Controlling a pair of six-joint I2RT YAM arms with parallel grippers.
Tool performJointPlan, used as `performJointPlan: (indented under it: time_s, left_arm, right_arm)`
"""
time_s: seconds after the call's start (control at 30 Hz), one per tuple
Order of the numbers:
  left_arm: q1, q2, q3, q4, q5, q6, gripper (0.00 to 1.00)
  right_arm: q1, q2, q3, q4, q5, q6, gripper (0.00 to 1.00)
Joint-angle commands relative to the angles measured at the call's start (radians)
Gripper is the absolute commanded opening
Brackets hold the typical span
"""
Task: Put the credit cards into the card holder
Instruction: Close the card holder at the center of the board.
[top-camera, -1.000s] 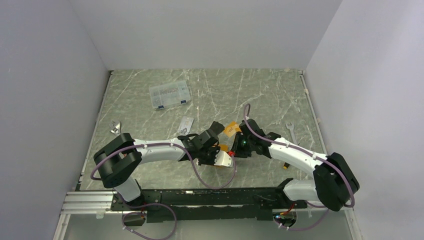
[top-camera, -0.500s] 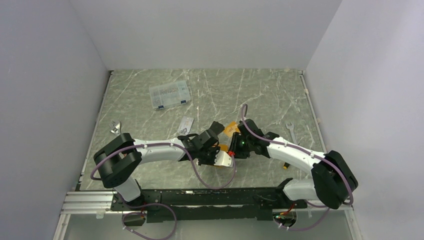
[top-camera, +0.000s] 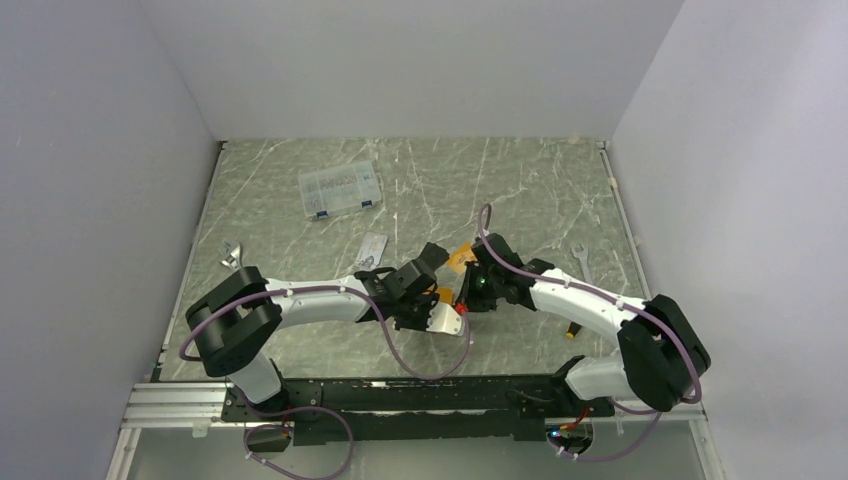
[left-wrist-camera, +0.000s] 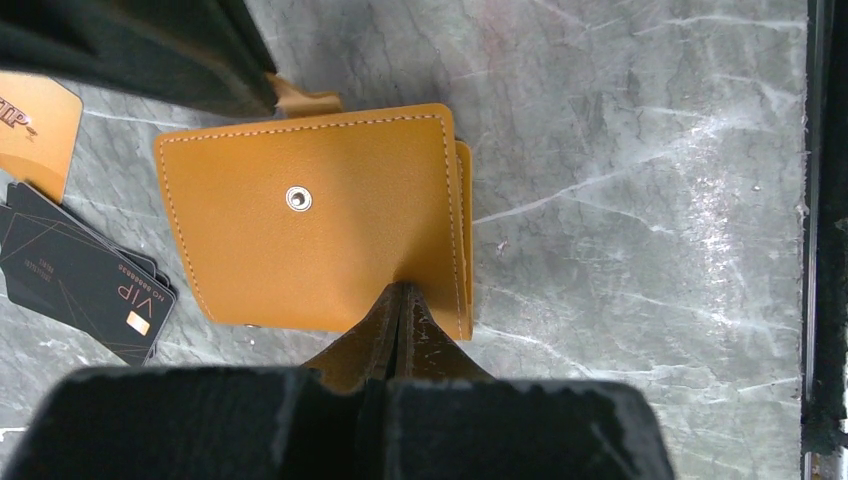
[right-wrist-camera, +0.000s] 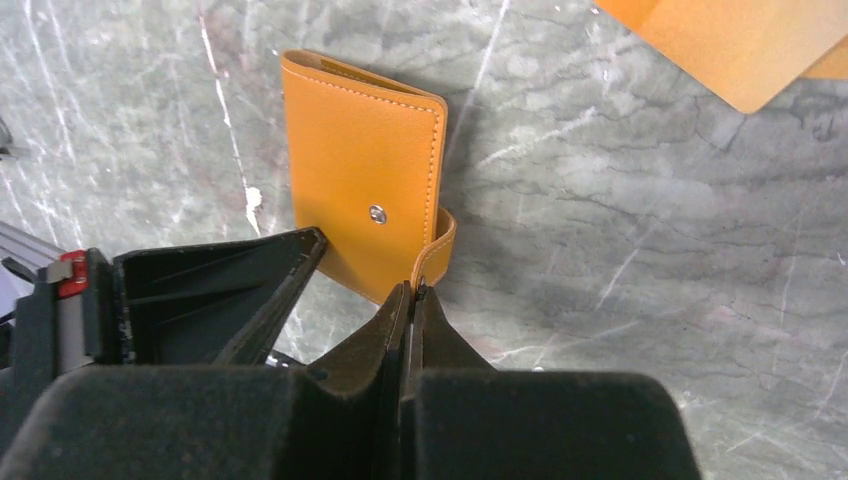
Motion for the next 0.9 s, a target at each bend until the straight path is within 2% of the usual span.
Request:
performJointPlan:
  time_s: [0.0,0.47,0.87]
  left_arm:
    - [0.003,-0.008,-0.005,-0.086,-0.004,0.035,0.0]
    - [0.003,0.002,0.004,-0.121,0.038,0.063,0.0]
    - [0.003,0.008,0.01,-0.134,0.057,0.078,0.0]
  right_arm:
    - [0.005,0.006,0.066,0.0,-0.004,-0.015,0.0]
    - [0.037,0.222,0.171,0.059,-0.089,-0.061,0.0]
    - [0.049,0.284,0.216,0.056,-0.109,-0.087,0.0]
